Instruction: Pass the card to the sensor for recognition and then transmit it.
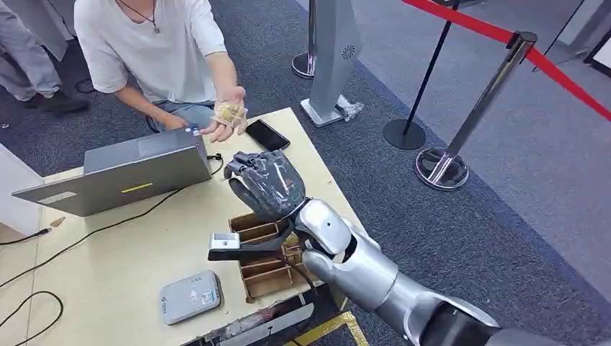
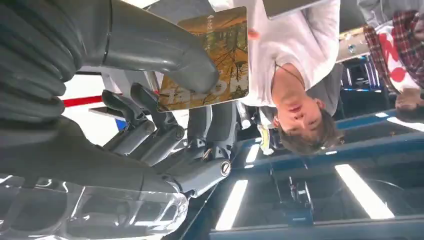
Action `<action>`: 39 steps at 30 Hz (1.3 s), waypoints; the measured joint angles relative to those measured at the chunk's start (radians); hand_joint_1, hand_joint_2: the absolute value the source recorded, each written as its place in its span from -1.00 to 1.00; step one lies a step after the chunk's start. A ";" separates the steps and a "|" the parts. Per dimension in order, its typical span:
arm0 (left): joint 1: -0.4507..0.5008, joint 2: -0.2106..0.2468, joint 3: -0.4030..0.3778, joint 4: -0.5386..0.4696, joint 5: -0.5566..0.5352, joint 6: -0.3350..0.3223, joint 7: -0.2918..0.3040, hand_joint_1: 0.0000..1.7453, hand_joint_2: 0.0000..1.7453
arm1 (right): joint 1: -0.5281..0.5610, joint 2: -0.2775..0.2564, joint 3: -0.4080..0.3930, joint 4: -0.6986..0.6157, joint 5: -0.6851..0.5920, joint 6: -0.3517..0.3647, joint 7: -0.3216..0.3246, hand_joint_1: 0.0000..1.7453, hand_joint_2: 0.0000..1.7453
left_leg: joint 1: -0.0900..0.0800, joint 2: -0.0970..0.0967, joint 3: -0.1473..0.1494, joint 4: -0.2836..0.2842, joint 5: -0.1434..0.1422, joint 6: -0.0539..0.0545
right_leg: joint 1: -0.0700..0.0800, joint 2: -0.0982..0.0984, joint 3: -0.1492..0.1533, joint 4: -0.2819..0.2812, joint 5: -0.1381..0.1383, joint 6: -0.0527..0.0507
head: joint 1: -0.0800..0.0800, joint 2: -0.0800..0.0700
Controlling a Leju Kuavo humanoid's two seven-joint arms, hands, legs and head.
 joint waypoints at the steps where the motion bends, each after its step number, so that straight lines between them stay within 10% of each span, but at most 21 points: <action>1: 0.000 0.000 0.000 0.000 -0.003 0.000 0.000 -1.00 -1.00 | -0.005 0.000 0.000 0.000 -0.005 -0.012 -0.010 1.00 1.00 | 0.000 0.000 0.000 0.000 0.000 0.000 | 0.000 0.000 0.000 0.000 0.000 0.000 | 0.000 0.000; 14: -0.008 0.000 0.000 0.000 -0.019 0.018 -0.007 -1.00 -1.00 | -0.254 0.168 0.006 0.363 0.109 -0.390 -0.057 1.00 1.00 | 0.001 0.000 0.000 0.000 0.001 -0.001 | 0.000 0.000 0.000 0.001 0.000 0.000 | 0.000 0.000; 30: -0.007 0.000 0.000 0.000 -0.003 0.033 0.005 -1.00 -1.00 | -0.363 0.306 -0.050 0.651 0.208 -0.395 -0.054 0.96 1.00 | 0.000 0.000 0.000 0.000 0.001 -0.001 | 0.000 0.000 0.000 0.001 0.000 0.000 | 0.000 0.000; 32: -0.007 0.000 0.001 0.000 -0.003 0.035 0.005 -1.00 -1.00 | -0.368 0.312 -0.051 0.673 0.215 -0.395 -0.053 0.68 1.00 | 0.000 0.000 0.000 0.000 0.001 -0.001 | 0.000 0.000 0.000 0.001 0.000 0.000 | 0.000 0.000; 33: -0.007 0.000 0.001 0.000 -0.002 0.036 0.007 -1.00 -1.00 | -0.371 0.315 -0.052 0.684 0.216 -0.395 -0.052 -0.50 1.00 | 0.000 0.000 0.000 0.000 0.001 -0.001 | 0.000 0.000 0.000 0.001 0.000 0.000 | 0.000 0.000; 34: -0.007 0.000 0.001 0.000 -0.002 0.036 0.008 -1.00 -1.00 | -0.373 0.317 -0.052 0.692 0.217 -0.395 -0.050 -1.00 1.00 | 0.000 0.000 0.000 0.000 0.001 -0.001 | 0.000 0.000 0.000 0.001 0.000 0.000 | 0.000 0.000; 39: -0.007 0.000 0.002 0.000 -0.001 0.043 0.013 -1.00 -1.00 | -0.386 0.324 -0.053 0.740 0.221 -0.395 -0.034 -1.00 1.00 | 0.000 0.000 0.000 0.000 0.001 -0.001 | 0.000 0.000 0.000 0.001 0.000 0.000 | 0.000 0.000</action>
